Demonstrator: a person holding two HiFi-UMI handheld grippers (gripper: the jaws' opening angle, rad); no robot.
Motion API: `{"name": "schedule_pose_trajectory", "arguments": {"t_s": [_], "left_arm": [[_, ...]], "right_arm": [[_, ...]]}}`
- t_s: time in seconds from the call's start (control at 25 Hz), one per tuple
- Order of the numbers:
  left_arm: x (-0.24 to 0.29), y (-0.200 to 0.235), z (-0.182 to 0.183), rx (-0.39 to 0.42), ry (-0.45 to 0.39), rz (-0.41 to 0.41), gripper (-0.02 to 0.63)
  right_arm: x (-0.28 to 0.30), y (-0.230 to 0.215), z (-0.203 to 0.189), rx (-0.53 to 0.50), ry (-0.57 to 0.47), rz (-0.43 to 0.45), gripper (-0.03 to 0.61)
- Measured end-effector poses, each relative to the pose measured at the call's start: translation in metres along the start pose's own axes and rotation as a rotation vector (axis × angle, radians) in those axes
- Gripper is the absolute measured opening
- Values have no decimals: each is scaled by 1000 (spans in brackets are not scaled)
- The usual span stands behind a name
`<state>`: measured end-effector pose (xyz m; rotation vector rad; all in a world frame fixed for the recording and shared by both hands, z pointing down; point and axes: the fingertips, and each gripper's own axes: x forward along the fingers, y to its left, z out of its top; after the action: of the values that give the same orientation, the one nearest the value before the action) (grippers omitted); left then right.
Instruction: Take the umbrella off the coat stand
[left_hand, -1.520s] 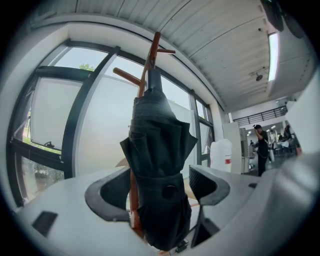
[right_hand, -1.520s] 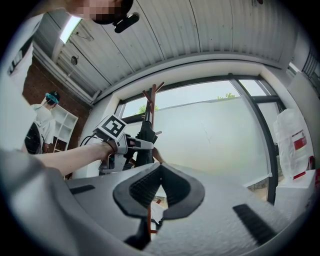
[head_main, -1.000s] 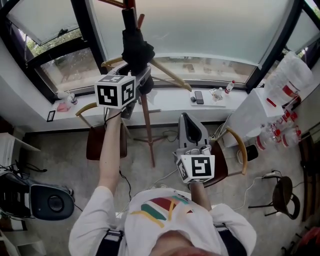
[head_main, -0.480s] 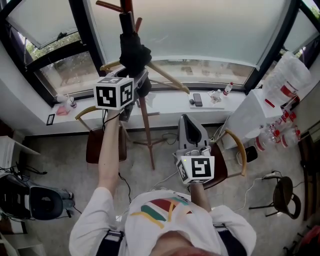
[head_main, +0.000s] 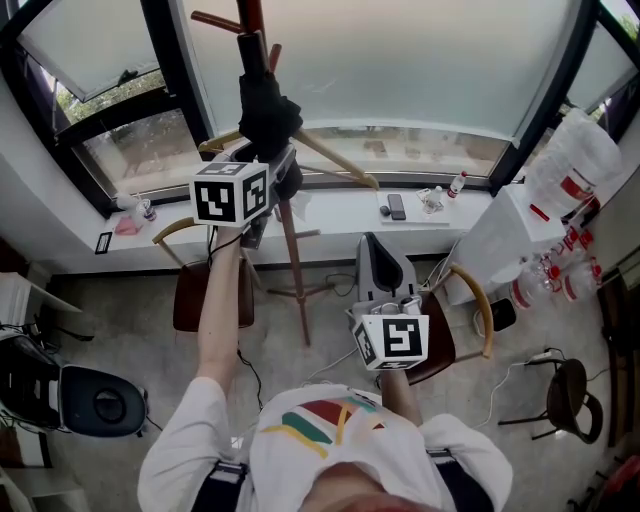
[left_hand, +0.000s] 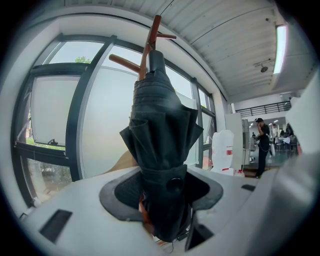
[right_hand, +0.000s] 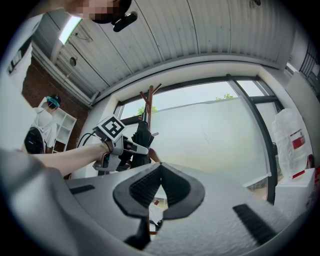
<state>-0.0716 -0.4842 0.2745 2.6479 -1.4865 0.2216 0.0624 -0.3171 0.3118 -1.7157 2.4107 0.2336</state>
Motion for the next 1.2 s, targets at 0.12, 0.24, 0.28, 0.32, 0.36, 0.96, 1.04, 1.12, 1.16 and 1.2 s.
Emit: {"name": "schedule_pose_trajectory", "arguments": {"t_s": [0.12,0.24,0.28,0.32,0.36,0.96,1.04,1.12,1.16,1.2], "left_arm": [[-9,1,14,16,-31,20,221],[-25,-2,39,57,-74,45,221],[-27,-4,46,64,-84,42,219],[-29,-6,51,69,-92,38,219],[-31,-7,57,73,-98,38,219],[-76,2,110,155,-176,156,218],[-80,2,116,161,-185,164,218],[-84,1,122,168,-194,169,218],[-86,0,126,173,-198,173,218],[-88,0,129,178,-201,177,218]], "right_arm": [[0,2,1,0,-2,8,0],[-4,2,1,6,-13,9,0],[-5,3,3,7,-18,10,0],[-6,3,5,7,-23,13,0],[-6,4,7,6,-27,16,0],[-17,9,34,-7,-88,41,0],[-18,8,36,-5,-97,42,0],[-18,8,39,-5,-104,47,0],[-18,9,41,-6,-106,51,0],[-18,10,43,-8,-108,55,0]]}}
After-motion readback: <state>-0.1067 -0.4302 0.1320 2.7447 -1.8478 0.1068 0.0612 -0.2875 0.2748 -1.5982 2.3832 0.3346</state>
